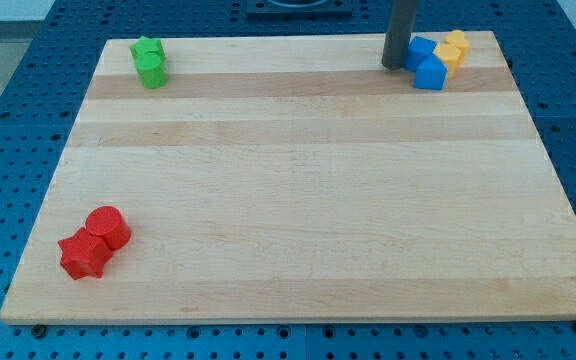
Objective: Push the green star to the center left
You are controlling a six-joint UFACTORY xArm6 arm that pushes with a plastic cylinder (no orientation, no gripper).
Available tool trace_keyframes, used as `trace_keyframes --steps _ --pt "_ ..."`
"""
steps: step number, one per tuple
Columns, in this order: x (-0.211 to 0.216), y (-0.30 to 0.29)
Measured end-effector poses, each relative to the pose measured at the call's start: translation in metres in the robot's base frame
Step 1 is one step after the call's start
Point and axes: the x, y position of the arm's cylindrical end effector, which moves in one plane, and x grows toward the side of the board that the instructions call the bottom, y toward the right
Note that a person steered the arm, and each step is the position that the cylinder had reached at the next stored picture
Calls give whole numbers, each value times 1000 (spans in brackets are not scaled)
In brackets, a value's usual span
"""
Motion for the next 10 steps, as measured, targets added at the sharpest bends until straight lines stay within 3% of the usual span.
trace_keyframes --steps 2,4,8,10 --pt "0 -11" --pt "-2 -108" --pt "-66 -260" --pt "-68 -328"
